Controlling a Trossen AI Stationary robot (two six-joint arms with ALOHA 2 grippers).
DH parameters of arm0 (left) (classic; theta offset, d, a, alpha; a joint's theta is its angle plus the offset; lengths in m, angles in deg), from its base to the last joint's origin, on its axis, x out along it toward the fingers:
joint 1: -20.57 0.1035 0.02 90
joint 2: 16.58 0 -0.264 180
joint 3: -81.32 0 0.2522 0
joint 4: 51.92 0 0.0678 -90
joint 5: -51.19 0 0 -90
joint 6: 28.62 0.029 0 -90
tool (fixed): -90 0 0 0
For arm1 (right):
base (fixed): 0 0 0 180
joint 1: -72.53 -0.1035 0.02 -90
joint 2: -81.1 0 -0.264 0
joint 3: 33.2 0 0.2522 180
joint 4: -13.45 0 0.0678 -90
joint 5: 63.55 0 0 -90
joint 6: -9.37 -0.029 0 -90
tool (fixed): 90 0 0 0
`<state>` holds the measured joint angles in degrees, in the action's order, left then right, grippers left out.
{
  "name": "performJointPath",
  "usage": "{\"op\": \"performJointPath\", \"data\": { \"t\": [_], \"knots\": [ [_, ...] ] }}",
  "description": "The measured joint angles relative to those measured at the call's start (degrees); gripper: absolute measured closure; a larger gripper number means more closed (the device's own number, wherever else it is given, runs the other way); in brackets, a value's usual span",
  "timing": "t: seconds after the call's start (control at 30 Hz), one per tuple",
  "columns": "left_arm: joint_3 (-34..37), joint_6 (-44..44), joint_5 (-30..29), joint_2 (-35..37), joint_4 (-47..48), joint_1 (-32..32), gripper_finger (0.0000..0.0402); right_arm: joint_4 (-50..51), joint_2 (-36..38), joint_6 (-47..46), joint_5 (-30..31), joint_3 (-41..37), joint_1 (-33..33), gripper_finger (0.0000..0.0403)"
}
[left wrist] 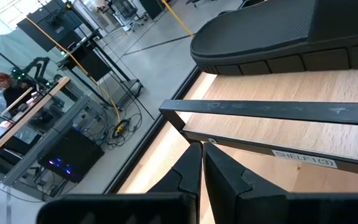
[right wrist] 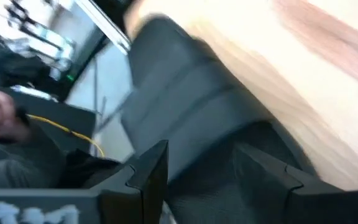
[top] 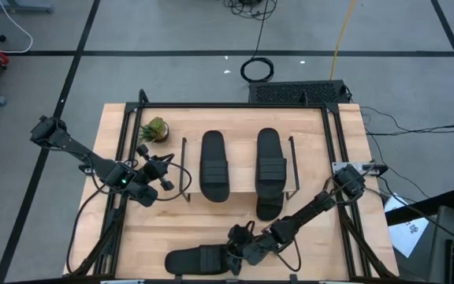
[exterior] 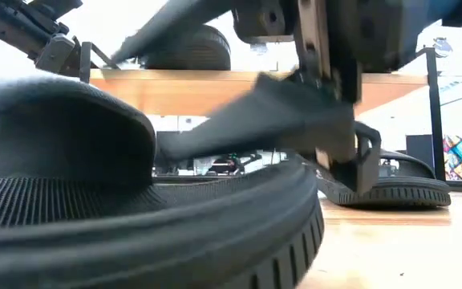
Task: Pick and place slides into the shelf
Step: Put the left black slide under the shelf
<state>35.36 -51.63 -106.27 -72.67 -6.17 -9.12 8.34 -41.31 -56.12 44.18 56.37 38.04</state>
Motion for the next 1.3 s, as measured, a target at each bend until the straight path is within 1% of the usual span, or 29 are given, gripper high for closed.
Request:
{"op": "performJointPath", "data": {
  "t": [0.07,0.17,0.23,0.37,0.43,0.7,0.93,1.0,1.1,1.2,1.3],
  "knots": [
    [0.0,0.0,0.2,0.0,0.0,0.0,0.0378,2.0,0.0,-0.4,-0.1,0.0,0.1,0.0238],
    [0.0,0.0,0.5,0.0,0.0,0.0,0.0378,2.0,0.0,-0.9,-0.1,0.0,0.3,0.0238],
    [0.0,0.0,0.5,0.0,0.0,0.0,0.0378,0.9,0.0,-0.8,0.0,0.0,0.4,0.0238],
    [0.0,0.0,0.5,0.0,0.0,0.0,0.0378,-4.3,0.0,1.6,0.0,0.0,1.0,0.0238],
    [0.0,0.0,0.5,0.0,0.0,0.0,0.0378,-5.0,0.0,2.6,0.0,0.0,1.2,0.0238],
    [0.0,0.1,1.6,0.0,0.0,0.0,0.0378,-3.9,0.0,3.6,-1.5,0.0,2.4,0.0238],
    [0.0,0.1,1.6,0.0,0.0,0.0,0.0378,-0.3,-0.7,6.8,-1.5,0.0,3.3,0.0238],
    [0.0,0.1,1.6,0.0,0.0,0.0,0.0378,-2.3,-2.1,6.9,-1.7,0.1,3.4,0.0238],
    [0.0,0.1,1.6,0.0,0.0,0.0,0.0378,-9.8,-4.8,7.7,-4.6,0.2,3.8,0.0238],
    [0.0,0.1,1.9,0.0,0.0,0.0,0.0378,-15.9,-6.8,8.3,-6.0,0.2,4.2,0.0238],
    [0.0,0.1,2.2,0.0,0.0,0.0,0.0378,-16.6,-6.9,10.1,-6.0,0.2,4.3,0.0238]
  ]
}}
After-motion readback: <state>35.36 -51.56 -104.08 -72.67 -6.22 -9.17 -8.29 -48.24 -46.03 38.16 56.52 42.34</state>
